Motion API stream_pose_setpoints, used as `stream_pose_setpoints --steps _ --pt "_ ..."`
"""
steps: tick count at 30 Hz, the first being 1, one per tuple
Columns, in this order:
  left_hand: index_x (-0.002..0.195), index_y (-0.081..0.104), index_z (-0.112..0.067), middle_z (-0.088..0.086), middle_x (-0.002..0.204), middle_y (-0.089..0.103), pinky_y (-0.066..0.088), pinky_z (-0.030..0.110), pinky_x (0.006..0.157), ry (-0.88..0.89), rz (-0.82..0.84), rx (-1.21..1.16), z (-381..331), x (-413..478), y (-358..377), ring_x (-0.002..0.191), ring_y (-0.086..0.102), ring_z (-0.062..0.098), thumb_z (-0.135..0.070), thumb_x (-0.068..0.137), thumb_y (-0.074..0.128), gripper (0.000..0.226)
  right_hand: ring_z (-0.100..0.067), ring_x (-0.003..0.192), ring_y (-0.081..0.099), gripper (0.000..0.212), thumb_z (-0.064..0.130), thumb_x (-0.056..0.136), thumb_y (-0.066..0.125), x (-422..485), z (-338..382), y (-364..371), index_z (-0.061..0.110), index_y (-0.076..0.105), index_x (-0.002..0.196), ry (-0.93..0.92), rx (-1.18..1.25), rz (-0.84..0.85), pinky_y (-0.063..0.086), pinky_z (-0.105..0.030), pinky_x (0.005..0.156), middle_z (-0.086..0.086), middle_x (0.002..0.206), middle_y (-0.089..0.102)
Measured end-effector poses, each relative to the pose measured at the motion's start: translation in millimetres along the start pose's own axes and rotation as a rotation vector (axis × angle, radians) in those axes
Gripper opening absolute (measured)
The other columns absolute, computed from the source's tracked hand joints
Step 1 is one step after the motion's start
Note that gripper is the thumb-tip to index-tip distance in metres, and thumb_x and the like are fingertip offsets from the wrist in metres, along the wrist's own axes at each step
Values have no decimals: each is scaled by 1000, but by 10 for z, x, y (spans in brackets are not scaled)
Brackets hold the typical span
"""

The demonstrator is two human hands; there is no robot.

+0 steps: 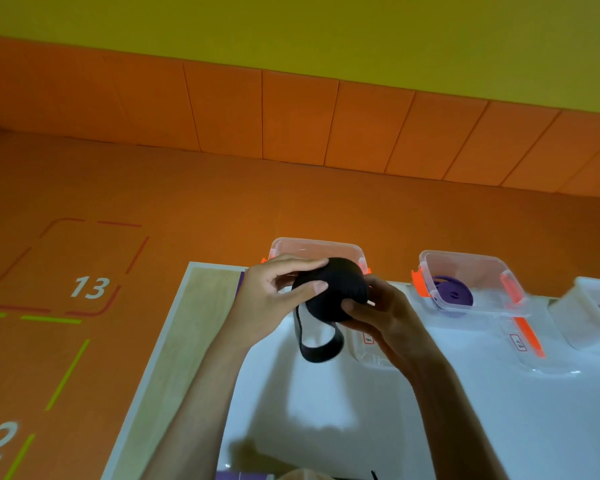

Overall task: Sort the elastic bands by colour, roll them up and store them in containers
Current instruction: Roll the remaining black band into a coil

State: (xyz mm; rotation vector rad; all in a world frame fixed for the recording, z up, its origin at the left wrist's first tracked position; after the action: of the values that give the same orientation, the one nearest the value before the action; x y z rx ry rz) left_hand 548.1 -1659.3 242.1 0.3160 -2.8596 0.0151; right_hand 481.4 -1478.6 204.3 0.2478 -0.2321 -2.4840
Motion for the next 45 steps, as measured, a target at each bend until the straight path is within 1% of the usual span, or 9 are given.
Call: stream_pose_setpoints --steps 4,10,15,20,25,28,32,40,45 --pt "101 76 -27 -3 103 80 58 23 89 -58 -22 -37 68 26 21 101 77 17 -21 80 91 27 -31 108 75 47 2 74 88 28 103 -47 17 69 115 -45 -224 -44 63 -33 84 -7 108 79" --pt "115 82 -24 -1 119 77 57 32 102 21 -1 -12 62 62 40 118 71 20 -6 83 88 37 -39 112 72 43 1 68 91 43 78 -52 11 68 104 -61 46 -68 64 -39 85 -14 112 76" --pt "103 83 -20 -6 106 80 54 15 88 -22 30 29 94 72 14 102 75 10 -3 78 91 31 -19 112 72 49 19 73 92 71 98 -151 22 71 117 -14 -422 -113 62 -33 89 7 113 76" --pt "90 78 -18 0 109 81 58 22 88 -50 2 -110 151 79 51 104 77 18 -1 76 91 25 -30 105 77 38 24 74 93 39 112 -203 20 77 109 5 -189 -108 65 -36 78 -7 110 76" --pt "106 84 -35 -2 115 78 56 22 95 -26 44 -68 205 57 73 114 72 18 -20 85 85 25 -40 109 74 39 18 67 92 -25 -114 -211 10 73 100 77 60 -113 65 -44 80 -16 114 73" --pt "105 84 -34 -3 113 80 57 24 98 -65 58 -57 310 72 52 113 74 18 -17 85 86 26 -36 109 75 53 18 67 94 -66 -174 -182 3 65 108 110 -36 -90 65 -39 78 -10 113 75" --pt "90 78 -22 3 103 82 59 20 84 -88 -41 -137 401 9 -2 101 79 19 -6 80 89 22 -26 100 78 38 6 73 94 -40 -115 -231 10 68 100 80 -305 -132 65 -33 75 -4 102 78" --pt "107 84 -29 -4 116 79 54 19 94 -111 -38 -130 383 -31 -70 111 73 13 -14 82 85 30 -39 106 75 49 1 67 88 43 -198 -170 -1 60 108 66 -9 -107 65 -39 75 -16 112 75" --pt "98 83 -26 -3 106 81 57 19 89 -82 -99 -43 359 -63 -125 103 77 15 -7 80 90 27 -14 113 74 61 12 80 89 115 -148 -68 37 63 129 61 -332 -19 62 -25 83 8 117 78"
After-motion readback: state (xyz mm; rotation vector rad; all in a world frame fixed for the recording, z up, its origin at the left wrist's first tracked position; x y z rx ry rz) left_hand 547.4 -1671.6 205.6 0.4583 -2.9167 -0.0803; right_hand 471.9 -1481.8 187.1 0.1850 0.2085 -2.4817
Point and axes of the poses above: each hand's wrist, its own x-axis towards the middle knuckle, its own y-axis out of the palm, z = x × y, the point moved 8 cm from there along x, towards the middle knuckle
